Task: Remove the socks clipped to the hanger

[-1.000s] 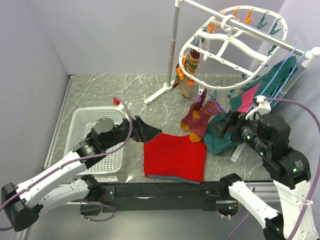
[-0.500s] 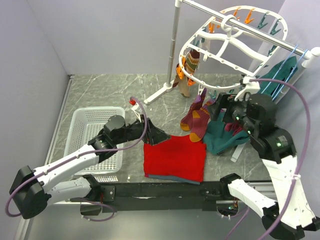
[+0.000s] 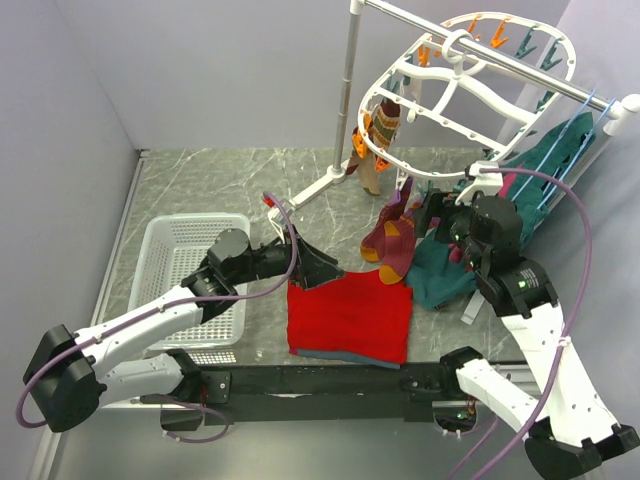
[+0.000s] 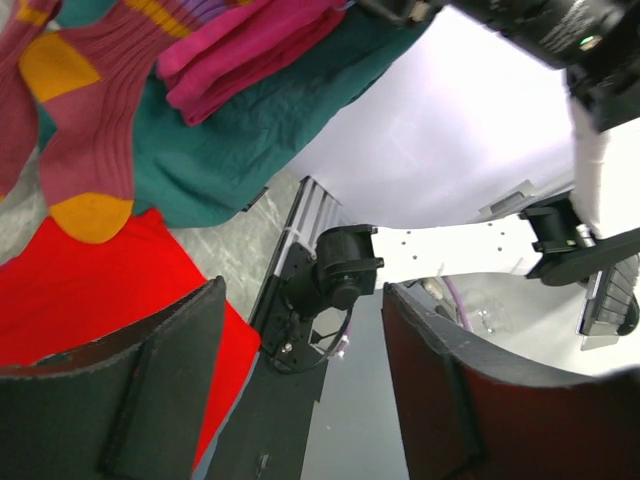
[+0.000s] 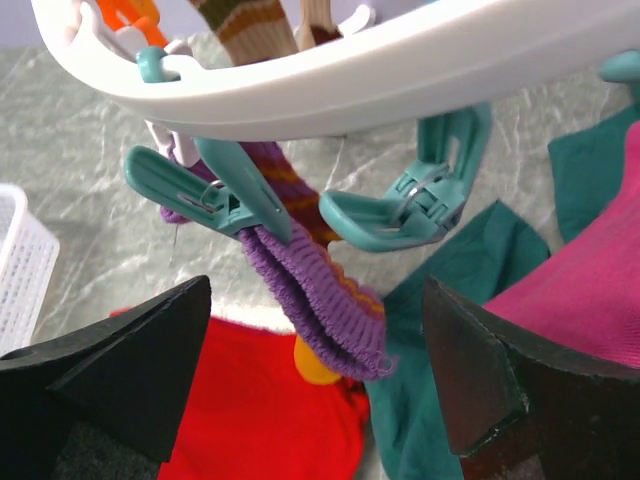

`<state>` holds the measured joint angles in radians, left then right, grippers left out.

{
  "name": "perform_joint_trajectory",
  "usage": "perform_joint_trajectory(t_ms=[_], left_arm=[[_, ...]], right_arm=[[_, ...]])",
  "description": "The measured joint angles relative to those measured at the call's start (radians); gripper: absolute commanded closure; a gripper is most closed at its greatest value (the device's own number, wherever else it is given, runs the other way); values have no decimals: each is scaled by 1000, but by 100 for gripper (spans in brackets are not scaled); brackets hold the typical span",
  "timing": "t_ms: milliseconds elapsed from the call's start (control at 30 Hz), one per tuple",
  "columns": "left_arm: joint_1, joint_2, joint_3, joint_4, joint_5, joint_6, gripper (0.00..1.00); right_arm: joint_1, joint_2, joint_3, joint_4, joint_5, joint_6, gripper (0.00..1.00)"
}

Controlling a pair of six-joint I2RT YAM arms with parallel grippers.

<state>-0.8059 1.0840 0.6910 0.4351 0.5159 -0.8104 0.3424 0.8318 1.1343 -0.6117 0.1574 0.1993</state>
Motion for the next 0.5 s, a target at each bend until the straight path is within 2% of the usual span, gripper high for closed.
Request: perform_joint_trajectory(t_ms=[33, 100, 200, 267, 300, 333, 367, 433, 500], left_arm=[[0, 0, 0, 9, 3, -3, 35], [0, 0, 0, 16, 8, -6, 36], [0, 0, 0, 9, 10, -6, 34], [0, 0, 0, 4, 10, -4, 26], [0, 0, 0, 1, 10, -3, 8], [0, 0, 0, 1, 10, 0, 4], [0, 0, 1, -1, 10, 4, 1], [0, 8, 13, -6, 10, 4, 4], [0, 23, 31, -5, 11, 5, 4]], right_arm=[[0, -9, -17, 21, 4, 0, 19], [0, -31, -53, 68, 9, 0, 25], [0, -68, -120, 147, 6, 6, 38], [0, -92, -167, 192, -5, 13, 52], [0, -99, -181, 208, -12, 14, 58], [0, -105, -193, 224, -22, 18, 68], [0, -106, -199, 231, -30, 21, 72], [0, -104, -200, 251, -51, 28, 82], [0, -103, -197, 261, -69, 37, 84]])
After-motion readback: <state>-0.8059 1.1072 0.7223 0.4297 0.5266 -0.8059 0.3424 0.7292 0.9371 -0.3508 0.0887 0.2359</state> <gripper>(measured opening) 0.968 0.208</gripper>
